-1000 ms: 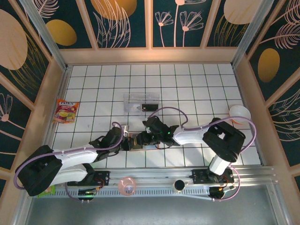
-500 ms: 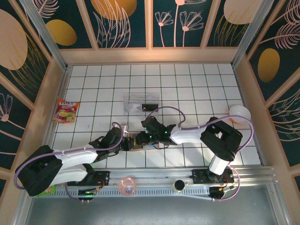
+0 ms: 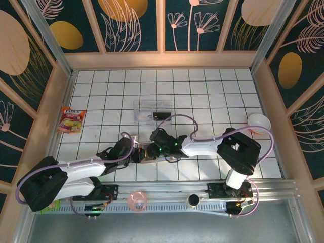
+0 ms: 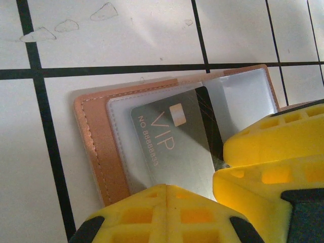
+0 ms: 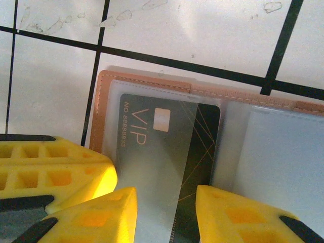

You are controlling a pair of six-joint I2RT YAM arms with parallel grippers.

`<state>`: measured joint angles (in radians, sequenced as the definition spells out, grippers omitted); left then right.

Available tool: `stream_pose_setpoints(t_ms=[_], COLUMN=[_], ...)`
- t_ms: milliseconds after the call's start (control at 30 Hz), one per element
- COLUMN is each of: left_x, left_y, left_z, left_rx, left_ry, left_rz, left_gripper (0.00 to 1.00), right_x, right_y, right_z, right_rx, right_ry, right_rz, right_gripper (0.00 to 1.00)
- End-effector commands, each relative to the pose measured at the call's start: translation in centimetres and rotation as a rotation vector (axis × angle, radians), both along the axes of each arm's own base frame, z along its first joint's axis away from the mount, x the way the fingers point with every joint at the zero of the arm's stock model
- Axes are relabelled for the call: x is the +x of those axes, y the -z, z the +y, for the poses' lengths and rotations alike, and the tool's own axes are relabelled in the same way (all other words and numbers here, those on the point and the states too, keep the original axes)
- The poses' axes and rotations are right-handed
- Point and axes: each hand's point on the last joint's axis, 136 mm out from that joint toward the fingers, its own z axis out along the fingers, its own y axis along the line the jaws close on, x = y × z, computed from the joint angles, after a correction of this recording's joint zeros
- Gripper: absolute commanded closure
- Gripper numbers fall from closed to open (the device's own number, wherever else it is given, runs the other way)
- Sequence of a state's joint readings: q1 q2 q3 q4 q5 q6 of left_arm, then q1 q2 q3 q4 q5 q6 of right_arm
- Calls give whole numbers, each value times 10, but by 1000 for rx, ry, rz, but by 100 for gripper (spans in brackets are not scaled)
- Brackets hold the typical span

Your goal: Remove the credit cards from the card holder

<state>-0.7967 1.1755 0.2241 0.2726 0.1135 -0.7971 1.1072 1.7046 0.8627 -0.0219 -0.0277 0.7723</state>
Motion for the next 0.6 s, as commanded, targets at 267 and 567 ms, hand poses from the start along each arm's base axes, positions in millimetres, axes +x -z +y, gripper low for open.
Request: stream_pose_setpoints(t_ms=[267, 567], left_x=[10, 22], left_y=[-25, -12], left_z=[-9, -15], left_rx=[-24, 40], left_ry=[15, 16], left_rz=[-42, -33], left_gripper=[95, 100], right_x=[10, 7], right_y=[-37, -24], right_z=[-9, -11], right_rx=[63, 81], right_ry=[-17, -68], right_rz=[-92, -6], right_gripper=[72, 76])
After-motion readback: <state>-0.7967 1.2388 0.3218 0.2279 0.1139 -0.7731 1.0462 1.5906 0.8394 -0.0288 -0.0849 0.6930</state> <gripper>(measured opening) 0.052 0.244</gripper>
